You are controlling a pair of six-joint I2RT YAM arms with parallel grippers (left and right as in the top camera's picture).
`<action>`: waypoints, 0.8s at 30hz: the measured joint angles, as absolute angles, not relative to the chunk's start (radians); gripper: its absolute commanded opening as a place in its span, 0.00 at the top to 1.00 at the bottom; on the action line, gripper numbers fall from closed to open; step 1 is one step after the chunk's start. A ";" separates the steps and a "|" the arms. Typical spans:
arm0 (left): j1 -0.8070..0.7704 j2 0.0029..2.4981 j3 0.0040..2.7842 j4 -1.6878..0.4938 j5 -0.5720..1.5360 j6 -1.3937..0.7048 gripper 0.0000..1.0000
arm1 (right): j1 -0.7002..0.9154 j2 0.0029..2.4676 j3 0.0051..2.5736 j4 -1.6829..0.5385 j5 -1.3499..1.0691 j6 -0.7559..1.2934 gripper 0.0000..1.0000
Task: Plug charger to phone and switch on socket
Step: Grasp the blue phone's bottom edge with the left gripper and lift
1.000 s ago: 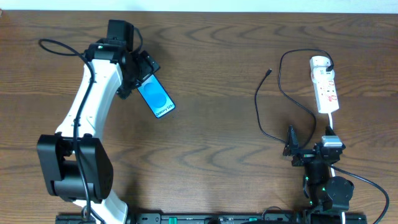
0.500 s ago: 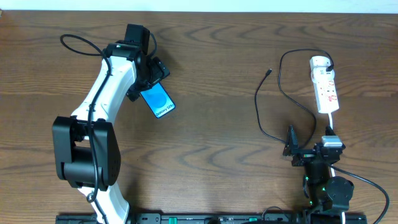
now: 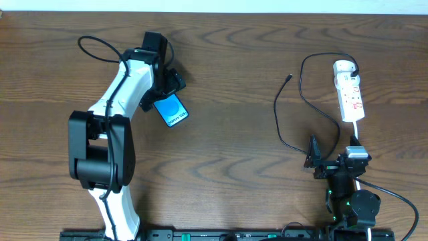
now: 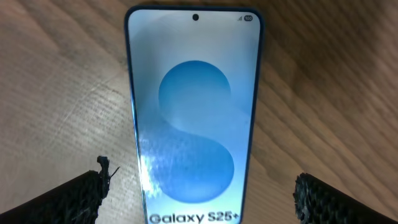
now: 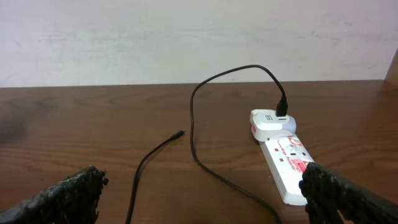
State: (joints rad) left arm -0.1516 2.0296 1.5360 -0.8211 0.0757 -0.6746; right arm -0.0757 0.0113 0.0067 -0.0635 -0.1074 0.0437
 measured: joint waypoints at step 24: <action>-0.152 2.134 1.536 -0.762 0.048 -0.631 0.02 | -0.076 0.011 0.007 -0.064 -0.107 0.044 0.01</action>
State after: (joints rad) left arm -0.1516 2.1342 1.5360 -0.7616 0.0483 -0.6308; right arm -0.0757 0.0109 0.0067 -0.0635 -0.1074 0.0437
